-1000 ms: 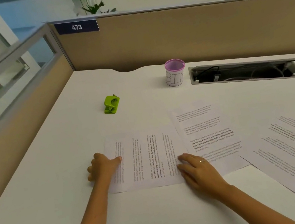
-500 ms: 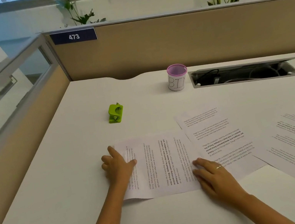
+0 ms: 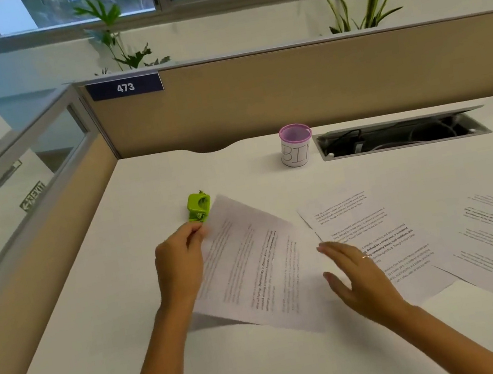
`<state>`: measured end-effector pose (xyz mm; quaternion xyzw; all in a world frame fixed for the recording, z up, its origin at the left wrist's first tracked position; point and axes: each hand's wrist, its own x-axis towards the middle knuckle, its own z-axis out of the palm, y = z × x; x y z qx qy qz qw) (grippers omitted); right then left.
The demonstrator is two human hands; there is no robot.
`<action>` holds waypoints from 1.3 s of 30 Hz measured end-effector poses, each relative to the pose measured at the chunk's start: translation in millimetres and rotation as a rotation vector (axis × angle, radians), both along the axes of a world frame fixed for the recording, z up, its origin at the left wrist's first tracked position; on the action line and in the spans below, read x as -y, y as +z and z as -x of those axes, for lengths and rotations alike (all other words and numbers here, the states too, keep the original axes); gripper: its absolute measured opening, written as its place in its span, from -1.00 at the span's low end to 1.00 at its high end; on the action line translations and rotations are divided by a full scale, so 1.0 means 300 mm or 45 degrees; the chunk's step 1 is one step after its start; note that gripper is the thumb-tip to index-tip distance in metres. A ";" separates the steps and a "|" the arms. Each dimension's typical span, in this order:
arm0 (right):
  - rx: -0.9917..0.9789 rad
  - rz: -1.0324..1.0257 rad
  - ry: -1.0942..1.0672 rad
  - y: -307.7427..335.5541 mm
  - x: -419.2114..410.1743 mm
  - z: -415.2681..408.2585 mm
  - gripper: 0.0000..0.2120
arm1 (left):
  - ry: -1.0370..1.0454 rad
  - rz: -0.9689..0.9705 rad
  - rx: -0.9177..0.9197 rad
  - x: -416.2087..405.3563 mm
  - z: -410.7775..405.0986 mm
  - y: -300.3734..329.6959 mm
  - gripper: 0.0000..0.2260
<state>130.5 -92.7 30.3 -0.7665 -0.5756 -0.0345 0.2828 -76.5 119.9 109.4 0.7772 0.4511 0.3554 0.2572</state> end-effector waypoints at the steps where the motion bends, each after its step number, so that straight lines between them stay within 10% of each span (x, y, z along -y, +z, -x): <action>1: -0.083 -0.042 -0.029 0.046 -0.044 0.000 -0.44 | -0.064 -0.110 0.042 -0.001 -0.001 0.054 -0.88; 6: -0.493 -0.050 0.026 0.290 -0.242 -0.009 -0.21 | -0.432 -0.529 0.110 0.009 -0.024 0.298 -0.83; 14: -0.387 -0.318 0.123 0.379 -0.217 -0.088 -0.87 | -0.412 -0.783 0.141 -0.050 -0.083 0.394 -0.79; 21: -0.694 -0.400 -0.148 0.360 -0.082 -0.351 -0.88 | -0.111 -0.107 0.616 0.005 -0.247 0.146 -0.90; 30: -1.012 0.109 -0.531 0.096 0.106 -0.654 -0.78 | -0.125 0.935 0.112 0.251 -0.561 -0.270 -0.64; 39: -0.609 0.394 -0.493 -0.035 0.099 -0.707 -0.86 | -0.037 0.827 -0.037 0.360 -0.730 -0.289 -0.58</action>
